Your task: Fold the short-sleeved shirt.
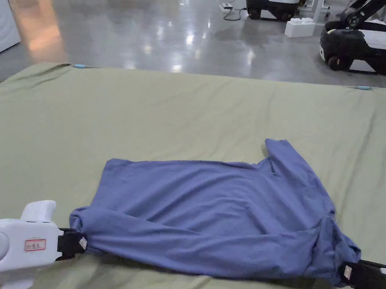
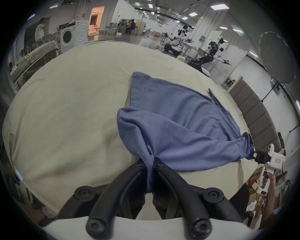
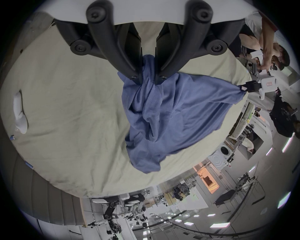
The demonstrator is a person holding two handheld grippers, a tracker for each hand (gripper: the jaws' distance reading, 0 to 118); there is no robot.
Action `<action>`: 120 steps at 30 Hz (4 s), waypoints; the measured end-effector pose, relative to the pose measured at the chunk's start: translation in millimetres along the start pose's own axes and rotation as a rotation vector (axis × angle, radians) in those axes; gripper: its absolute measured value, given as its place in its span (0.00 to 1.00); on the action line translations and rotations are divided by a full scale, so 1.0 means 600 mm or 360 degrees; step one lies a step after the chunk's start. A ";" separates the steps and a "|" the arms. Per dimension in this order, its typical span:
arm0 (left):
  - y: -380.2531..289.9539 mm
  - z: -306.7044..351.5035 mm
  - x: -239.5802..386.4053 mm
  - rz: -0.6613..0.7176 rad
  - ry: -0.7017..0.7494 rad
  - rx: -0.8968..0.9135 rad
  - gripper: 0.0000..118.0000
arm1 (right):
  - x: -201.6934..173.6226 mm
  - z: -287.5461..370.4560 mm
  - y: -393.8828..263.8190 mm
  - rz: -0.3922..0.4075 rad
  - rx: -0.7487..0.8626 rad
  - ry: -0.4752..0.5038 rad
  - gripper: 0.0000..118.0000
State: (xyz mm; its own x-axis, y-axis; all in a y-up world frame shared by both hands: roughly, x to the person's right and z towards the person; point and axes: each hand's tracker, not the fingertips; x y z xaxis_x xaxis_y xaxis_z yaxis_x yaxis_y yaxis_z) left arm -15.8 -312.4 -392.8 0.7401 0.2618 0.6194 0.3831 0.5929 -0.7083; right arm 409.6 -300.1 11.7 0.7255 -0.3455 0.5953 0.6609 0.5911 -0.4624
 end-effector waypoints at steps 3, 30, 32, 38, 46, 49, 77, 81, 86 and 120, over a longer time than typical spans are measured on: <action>-0.005 0.037 0.015 -0.0049 -0.0032 0.0028 0.04 | -0.006 0.036 0.003 0.0005 0.0026 0.0034 0.13; -0.102 0.280 0.069 -0.0142 -0.0212 0.0581 0.52 | -0.063 0.225 -0.115 0.0363 0.0732 -0.0156 0.12; -0.121 0.303 0.095 -0.0189 -0.0249 0.0743 0.43 | -0.085 0.217 -0.098 0.0333 0.0773 -0.0043 0.03; -0.138 0.265 0.140 -0.0217 -0.0128 0.0676 0.00 | -0.091 0.100 0.065 0.0316 0.0716 0.0077 0.03; -0.173 0.251 0.109 -0.0158 -0.0117 0.0568 0.00 | 0.046 -0.320 0.303 -0.0064 -0.0256 -0.0282 0.75; -0.163 0.247 0.108 -0.0121 -0.0089 0.0557 0.00 | 0.060 -0.386 0.290 0.0070 -0.0403 -0.0397 0.74; 0.256 -0.315 -0.026 -0.0113 0.0372 -0.0297 0.44 | 0.008 -0.282 0.265 0.0021 -0.0205 -0.0153 0.09; 0.258 -0.267 0.005 -0.0191 0.0303 -0.0215 0.00 | -0.012 -0.234 0.258 0.0085 -0.0138 -0.0033 0.09; 0.237 -0.165 0.018 -0.0027 -0.0034 -0.0094 0.00 | -0.031 -0.124 0.232 0.0179 -0.0008 0.0158 0.09; -0.081 0.084 -0.132 0.0232 -0.0497 -0.0186 0.00 | 0.093 0.069 -0.091 -0.0056 -0.0288 0.0247 0.09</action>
State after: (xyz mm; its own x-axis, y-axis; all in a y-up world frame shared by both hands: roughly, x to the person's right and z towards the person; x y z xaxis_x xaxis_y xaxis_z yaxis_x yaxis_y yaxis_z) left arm -121.0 -323.7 -390.5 0.5941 0.5678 0.5699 0.3599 0.4460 -0.8195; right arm 406.0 -321.6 97.3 0.7128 -0.4798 0.5116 0.7000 0.4411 -0.5616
